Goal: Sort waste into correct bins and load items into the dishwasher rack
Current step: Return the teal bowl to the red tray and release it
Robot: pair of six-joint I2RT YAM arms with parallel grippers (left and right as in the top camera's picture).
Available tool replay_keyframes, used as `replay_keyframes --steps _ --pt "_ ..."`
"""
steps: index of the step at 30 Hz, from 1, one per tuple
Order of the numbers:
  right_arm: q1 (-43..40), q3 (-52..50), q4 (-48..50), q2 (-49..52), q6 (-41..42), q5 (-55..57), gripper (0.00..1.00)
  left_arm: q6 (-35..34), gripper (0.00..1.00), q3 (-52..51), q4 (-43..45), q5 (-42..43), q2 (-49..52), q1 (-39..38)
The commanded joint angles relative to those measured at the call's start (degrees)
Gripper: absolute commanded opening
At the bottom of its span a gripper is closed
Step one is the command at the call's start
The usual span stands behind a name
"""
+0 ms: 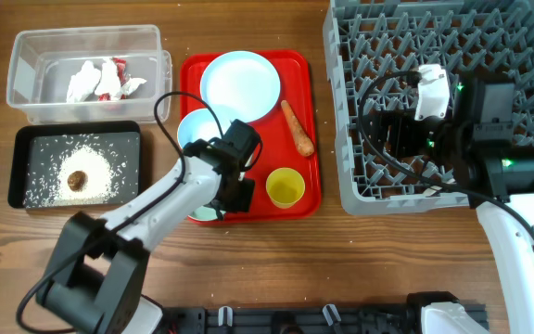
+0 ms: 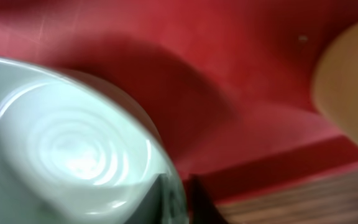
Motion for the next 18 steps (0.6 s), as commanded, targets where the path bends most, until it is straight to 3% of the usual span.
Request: replay_keyframes --steps 1,2,4,9,18 --pt "0.2 0.9 0.4 0.2 0.0 0.6 1.00 -1.1 0.48 0.0 1.8 -2.4 1.6 -0.1" --pt "0.2 0.9 0.6 0.5 0.0 0.6 1.00 -2.6 0.56 0.8 1.8 -2.4 1.6 -0.1" --pt "0.2 0.9 0.7 1.6 0.0 0.6 1.00 -3.0 0.61 5.2 -0.4 -1.2 1.2 -0.1" --pt "0.2 0.9 0.7 3.7 0.1 0.6 1.00 -2.4 0.62 15.0 -4.0 4.5 1.1 -0.1" --pt "0.2 0.9 1.2 3.7 0.0 0.6 1.00 -2.1 0.60 15.4 -3.6 10.8 1.1 -0.9"
